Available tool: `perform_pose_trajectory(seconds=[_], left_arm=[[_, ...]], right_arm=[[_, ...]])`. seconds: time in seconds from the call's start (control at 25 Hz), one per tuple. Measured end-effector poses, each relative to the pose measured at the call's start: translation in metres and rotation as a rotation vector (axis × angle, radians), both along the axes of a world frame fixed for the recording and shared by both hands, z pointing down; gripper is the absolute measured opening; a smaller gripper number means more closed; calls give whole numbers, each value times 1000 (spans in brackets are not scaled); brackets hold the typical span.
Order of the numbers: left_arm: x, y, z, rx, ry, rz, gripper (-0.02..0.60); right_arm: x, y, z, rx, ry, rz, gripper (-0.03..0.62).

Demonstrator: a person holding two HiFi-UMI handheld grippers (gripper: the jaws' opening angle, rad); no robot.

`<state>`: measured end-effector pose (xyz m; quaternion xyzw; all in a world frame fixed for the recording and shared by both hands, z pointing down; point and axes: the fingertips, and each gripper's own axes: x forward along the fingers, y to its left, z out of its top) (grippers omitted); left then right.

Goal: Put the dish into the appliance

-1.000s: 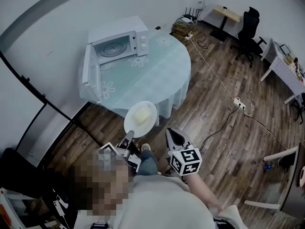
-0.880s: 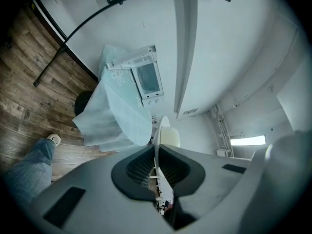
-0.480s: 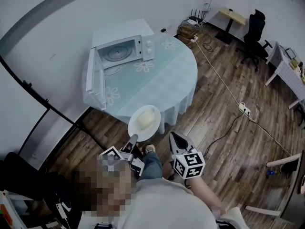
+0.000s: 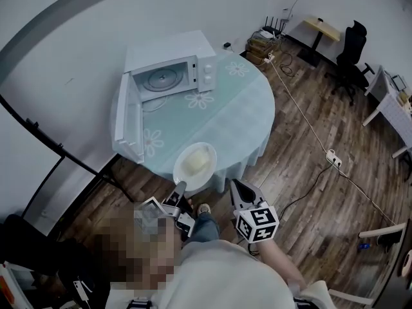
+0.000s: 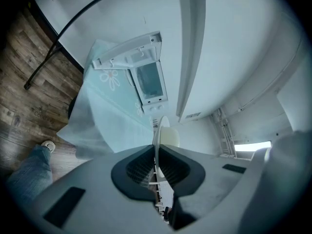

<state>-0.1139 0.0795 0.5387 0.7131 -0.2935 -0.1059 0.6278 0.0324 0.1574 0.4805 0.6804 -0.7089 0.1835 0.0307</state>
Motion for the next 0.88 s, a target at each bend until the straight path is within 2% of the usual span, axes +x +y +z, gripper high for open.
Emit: perform_pose_trajectory(seconds=[0.44,0.88], left_arm=[[31,-100,-2,-16,-5,-16,31],[45,-197,-8,-16,0,-56,31]], right_arm=[[30,-103,-7,-6,4,-19,6],[47,-205,-16,1,13,-43,6]])
